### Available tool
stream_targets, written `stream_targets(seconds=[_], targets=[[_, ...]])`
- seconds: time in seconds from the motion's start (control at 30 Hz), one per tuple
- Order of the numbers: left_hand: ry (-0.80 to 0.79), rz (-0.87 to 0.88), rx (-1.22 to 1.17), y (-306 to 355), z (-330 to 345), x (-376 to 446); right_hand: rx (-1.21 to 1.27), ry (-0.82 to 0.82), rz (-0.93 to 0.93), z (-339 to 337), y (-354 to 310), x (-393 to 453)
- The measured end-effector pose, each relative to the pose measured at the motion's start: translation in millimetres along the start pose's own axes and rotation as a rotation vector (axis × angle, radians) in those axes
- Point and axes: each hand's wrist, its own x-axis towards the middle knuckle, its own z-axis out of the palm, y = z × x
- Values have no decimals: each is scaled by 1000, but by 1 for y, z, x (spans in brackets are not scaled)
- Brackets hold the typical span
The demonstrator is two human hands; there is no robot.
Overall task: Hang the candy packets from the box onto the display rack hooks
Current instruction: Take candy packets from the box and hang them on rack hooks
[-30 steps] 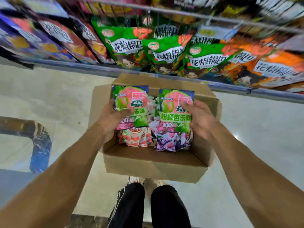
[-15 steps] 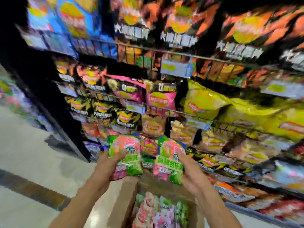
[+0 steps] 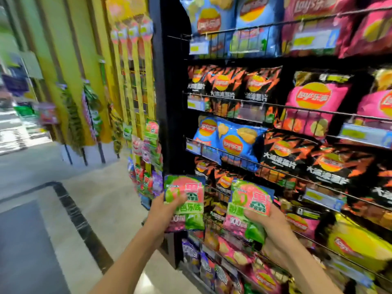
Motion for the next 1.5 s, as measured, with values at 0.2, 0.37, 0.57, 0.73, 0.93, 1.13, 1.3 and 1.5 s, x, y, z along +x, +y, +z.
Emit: stream_targets(seconds=[0.2,0.37,0.57,0.73,0.93,1.13,1.3,1.5], targets=[[68,76,-19,39,-100,53,-67,-65,-103,110,-25,48],[60,121,-27,62,-186,111,-80,-72,-186,210,-32,91],[27,148,-6,89,-244,171,-85,-10,-210,291,-36,141],[-2,154,19,96,-268,221,-114,49,-247,328,-38,180],[-68,201,18,111,-269,280,-117,112,-298,351,-43,244],[-94,247,87,132,-266,367,-81,172,-333,363,-43,320],[-150,274,156,154,-254,427,-67,232,-351,361,-47,369],[-250,266,108,153,-226,480,-88,318,-339,350,-48,384]])
